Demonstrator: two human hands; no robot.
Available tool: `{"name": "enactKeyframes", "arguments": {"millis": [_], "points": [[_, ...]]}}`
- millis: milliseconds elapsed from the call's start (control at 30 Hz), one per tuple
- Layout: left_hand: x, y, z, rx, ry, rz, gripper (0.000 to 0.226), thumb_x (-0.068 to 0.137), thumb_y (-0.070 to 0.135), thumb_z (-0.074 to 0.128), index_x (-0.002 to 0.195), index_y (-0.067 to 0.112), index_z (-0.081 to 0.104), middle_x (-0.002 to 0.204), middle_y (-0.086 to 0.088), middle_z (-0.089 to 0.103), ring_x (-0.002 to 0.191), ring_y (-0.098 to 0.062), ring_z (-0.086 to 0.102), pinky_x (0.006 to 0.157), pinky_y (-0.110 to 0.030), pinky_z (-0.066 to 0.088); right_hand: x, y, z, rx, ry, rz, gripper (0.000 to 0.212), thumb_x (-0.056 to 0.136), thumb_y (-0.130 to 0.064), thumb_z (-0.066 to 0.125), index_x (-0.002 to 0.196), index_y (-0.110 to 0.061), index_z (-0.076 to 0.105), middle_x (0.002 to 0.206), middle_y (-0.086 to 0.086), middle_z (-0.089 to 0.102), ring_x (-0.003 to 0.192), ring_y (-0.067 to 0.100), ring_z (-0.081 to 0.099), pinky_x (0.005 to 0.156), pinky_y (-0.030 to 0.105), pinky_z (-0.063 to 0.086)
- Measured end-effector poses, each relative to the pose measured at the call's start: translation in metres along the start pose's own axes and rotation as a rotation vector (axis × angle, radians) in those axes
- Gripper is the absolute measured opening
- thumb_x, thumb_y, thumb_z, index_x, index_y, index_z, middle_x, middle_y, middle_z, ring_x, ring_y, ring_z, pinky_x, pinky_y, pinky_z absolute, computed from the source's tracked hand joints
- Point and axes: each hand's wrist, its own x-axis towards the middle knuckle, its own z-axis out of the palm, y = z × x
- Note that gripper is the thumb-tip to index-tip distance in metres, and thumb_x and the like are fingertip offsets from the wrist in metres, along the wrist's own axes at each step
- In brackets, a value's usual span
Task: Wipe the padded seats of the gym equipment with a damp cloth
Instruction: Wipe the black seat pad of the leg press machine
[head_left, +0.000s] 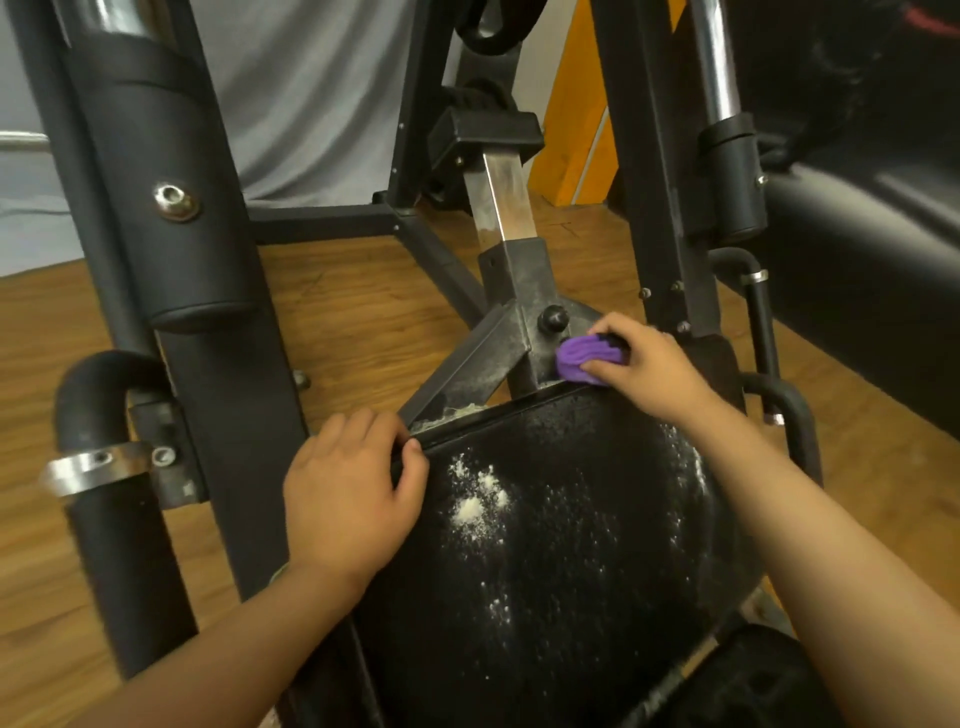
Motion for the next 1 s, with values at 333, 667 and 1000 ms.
{"name": "enactKeyframes", "arguments": {"millis": [333,667,1000], "points": [[-0.004,0.002,0.0,-0.17,0.066,-0.193,0.025,0.09,0.031,0.054,0.102,0.009,0.055,0.103,-0.009,0.055,0.103,-0.028,0.048,0.087,-0.041,0.04,-0.03,-0.125,0.083,0.12,-0.091,-0.16,0.017,0.083,-0.015,0.069,0.096,-0.016,0.059,0.084,-0.003,0.065,0.077,0.01,0.06,0.071,0.031,0.047],[-0.094,0.017,-0.044,-0.415,-0.114,-0.541,0.067,0.089,0.019,0.061,0.145,0.003,0.028,0.152,-0.012,0.027,0.142,-0.023,0.022,0.115,-0.029,0.019,-0.05,-0.172,0.087,0.085,-0.119,-0.023,0.016,0.083,-0.011,0.068,0.094,-0.016,0.057,0.089,-0.003,0.065,0.085,0.012,0.061,0.079,0.034,0.048],[-0.101,0.017,-0.051,-0.812,-0.029,-0.692,0.041,0.093,0.01,0.056,0.131,0.011,0.041,0.13,0.0,0.043,0.114,-0.009,0.044,0.077,-0.005,0.029,-0.076,-0.19,0.103,0.194,0.016,0.009,0.017,0.083,-0.014,0.071,0.094,-0.013,0.057,0.087,-0.001,0.066,0.082,0.011,0.064,0.075,0.029,0.051]]}}
